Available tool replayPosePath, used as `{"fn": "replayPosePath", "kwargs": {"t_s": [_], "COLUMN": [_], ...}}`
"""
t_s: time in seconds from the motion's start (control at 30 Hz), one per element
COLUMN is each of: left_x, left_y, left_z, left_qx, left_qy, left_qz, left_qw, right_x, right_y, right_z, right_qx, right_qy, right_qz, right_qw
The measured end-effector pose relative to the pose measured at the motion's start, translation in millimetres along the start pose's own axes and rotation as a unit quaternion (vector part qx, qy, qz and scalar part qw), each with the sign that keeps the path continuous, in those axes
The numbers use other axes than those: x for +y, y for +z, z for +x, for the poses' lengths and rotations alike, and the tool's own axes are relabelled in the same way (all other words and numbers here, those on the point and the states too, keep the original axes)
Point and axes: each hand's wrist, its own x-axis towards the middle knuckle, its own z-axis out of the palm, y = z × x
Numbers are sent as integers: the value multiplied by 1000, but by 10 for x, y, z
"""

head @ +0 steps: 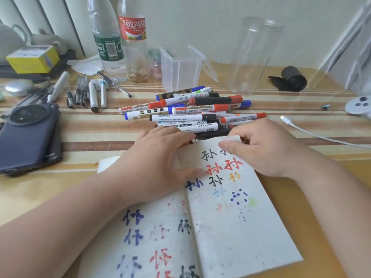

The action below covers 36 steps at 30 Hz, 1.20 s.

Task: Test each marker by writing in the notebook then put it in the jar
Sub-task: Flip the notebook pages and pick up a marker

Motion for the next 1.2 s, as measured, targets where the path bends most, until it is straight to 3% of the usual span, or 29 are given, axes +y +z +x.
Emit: {"fn": "replayPosePath", "kwargs": {"t_s": [0.1,0.23,0.37,0.47,0.53,0.57,0.63,0.7,0.77,0.8,0.87,0.93,0.97,1.0,1.07,1.2], "left_x": [38,-11,-77,-79,-75,-73,-69,-151,-269,-343,-405,-341,-288,-219,-94,-79], "left_y": [-13,-24,-42,-5,-12,-23,-71,-155,-315,-393,-551,-629,-616,-572,-437,-283], "left_z": [-20,-65,-51,-42,-37,-36,-33,-47,-79,-97,-147,-194,-216,-233,-229,-174], "left_qx": [10,51,44,45,43,44,54,77,78,80,102,92,56,3,-98,-115], "left_qy": [7,-14,-20,10,8,3,-7,-5,8,31,76,80,61,41,21,37], "left_qz": [-57,-187,-181,-187,-204,-250,-423,-577,-643,-633,-496,-279,-176,-81,44,89], "left_qw": [998,981,982,981,978,967,905,813,762,769,859,952,981,996,994,989], "right_x": [24,90,51,53,54,29,-55,-196,-347,-406,-501,-542,-529,-477,-338,-106], "right_y": [34,115,105,53,5,-10,-5,55,144,183,232,225,198,167,66,-74], "right_z": [17,20,16,-12,-62,-82,-102,-139,-178,-198,-228,-218,-204,-176,-115,-59], "right_qx": [2,66,93,33,-79,-147,-238,-245,-247,-254,-253,-232,-214,-185,-116,-94], "right_qy": [-20,-119,-187,-179,-114,-75,-58,-101,-166,-186,-198,-202,-189,-167,-101,26], "right_qz": [13,8,51,140,292,355,397,332,174,84,-38,-39,-27,-29,-79,-136], "right_qw": [1000,991,977,973,946,920,884,905,939,945,946,951,958,968,985,986]}}
